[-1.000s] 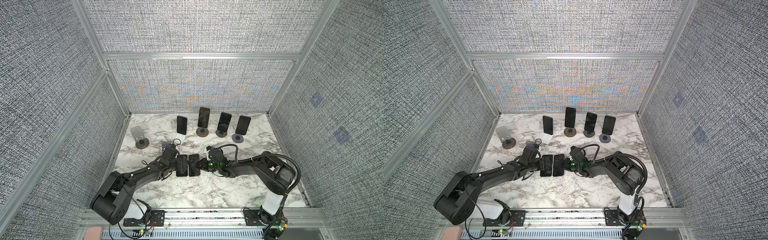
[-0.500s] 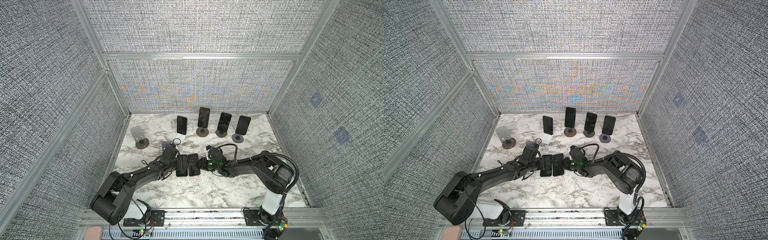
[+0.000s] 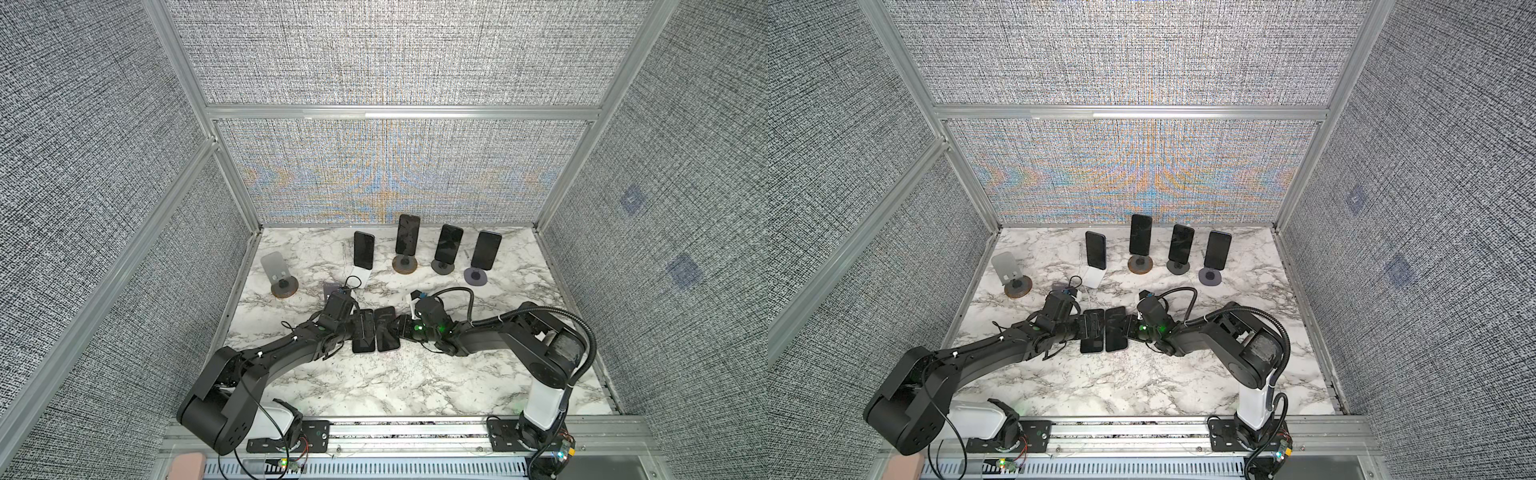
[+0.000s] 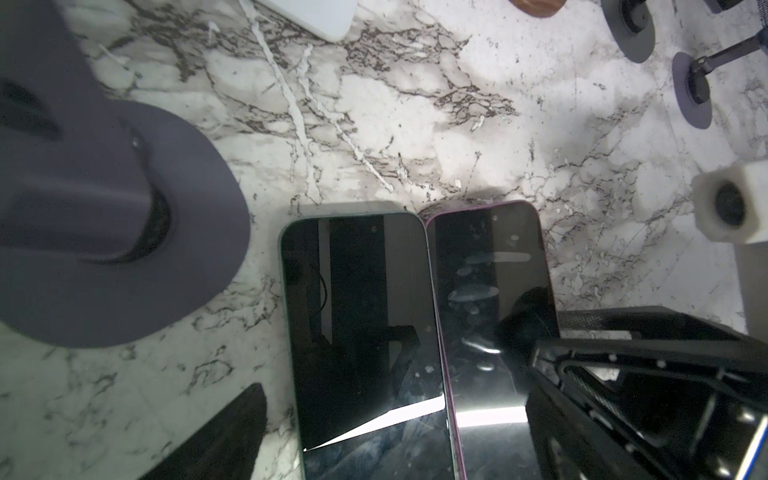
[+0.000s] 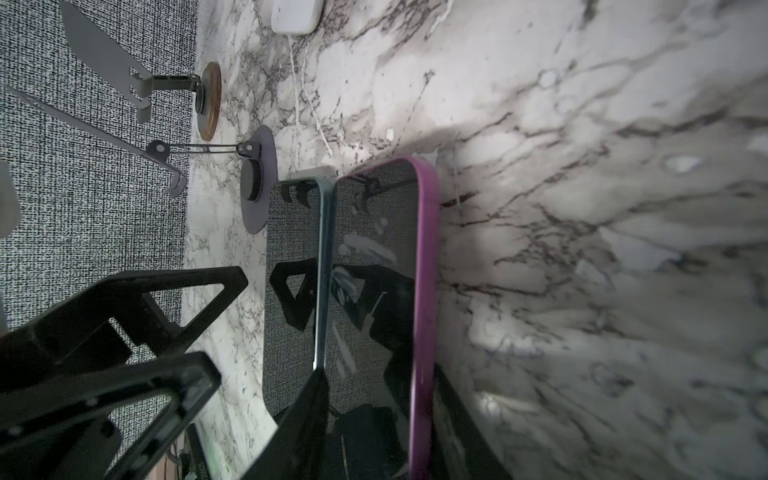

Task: Remove the phone from the phone stand
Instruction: 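Push the pink-edged phone against the teal phone with the right gripper, then open the right gripper while the left gripper moves toward the blue-edged phone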

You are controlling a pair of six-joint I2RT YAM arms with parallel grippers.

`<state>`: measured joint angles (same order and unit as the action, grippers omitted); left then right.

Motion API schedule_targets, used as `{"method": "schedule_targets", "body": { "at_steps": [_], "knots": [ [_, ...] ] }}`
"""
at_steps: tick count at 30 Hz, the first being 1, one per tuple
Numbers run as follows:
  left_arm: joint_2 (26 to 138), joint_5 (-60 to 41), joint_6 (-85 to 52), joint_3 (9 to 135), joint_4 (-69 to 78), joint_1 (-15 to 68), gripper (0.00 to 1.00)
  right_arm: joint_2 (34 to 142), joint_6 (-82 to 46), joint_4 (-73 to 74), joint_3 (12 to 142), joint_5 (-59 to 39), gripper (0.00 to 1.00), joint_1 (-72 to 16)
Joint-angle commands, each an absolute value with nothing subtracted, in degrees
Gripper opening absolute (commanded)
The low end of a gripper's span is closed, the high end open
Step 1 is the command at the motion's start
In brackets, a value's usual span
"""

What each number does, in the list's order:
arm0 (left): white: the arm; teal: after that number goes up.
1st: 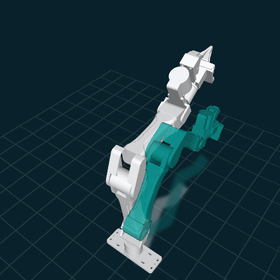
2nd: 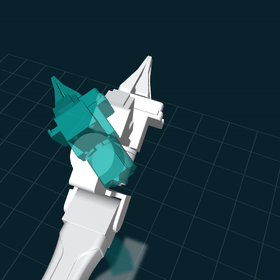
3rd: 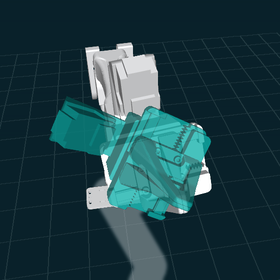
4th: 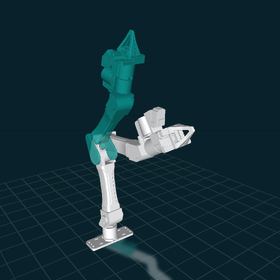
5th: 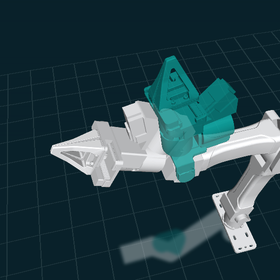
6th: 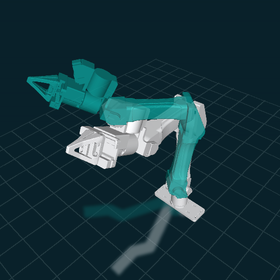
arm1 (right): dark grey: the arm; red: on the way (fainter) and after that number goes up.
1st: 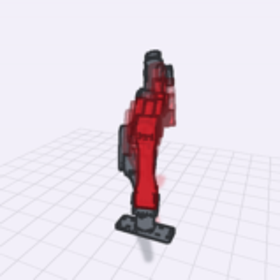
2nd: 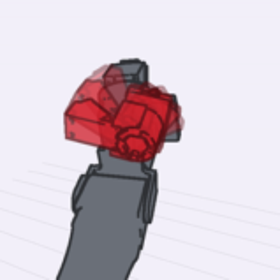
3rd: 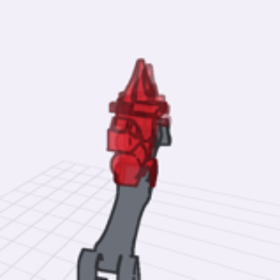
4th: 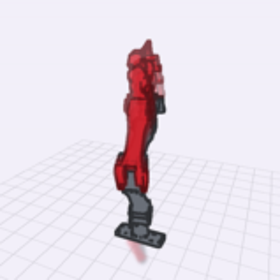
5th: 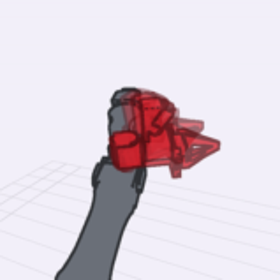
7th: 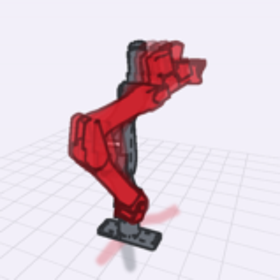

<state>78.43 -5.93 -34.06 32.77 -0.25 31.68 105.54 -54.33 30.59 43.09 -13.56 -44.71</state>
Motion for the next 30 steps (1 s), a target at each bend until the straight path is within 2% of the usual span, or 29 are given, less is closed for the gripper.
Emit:
{"method": "schedule_targets", "body": {
  "at_steps": [1,8,19,22,30],
  "knots": [
    [77.82,-5.10,-33.75,33.39,-1.64,31.66,0.98,105.54,-56.33,24.02,42.50,-12.39,0.45,-45.08],
    [76.07,-4.49,-33.23,33.82,-3.72,31.69,0.98,105.04,-56.58,22.91,42.67,-11.79,0.50,-45.98],
    [73.60,-4.68,-32.94,34.01,-5.09,31.69,0.98,106.35,-58.44,24.64,42.80,-11.71,0.51,-46.85],
    [72.88,-4.67,-32.70,34.32,-5.82,31.63,0.99,105.62,-57.77,23.41,42.81,-11.21,0.58,-46.82],
    [68.55,-3.21,-30.45,38.09,-11.57,31.63,0.98,103.25,-55.45,18.76,44.10,-10.73,0.85,-46.85]
  ]
}}
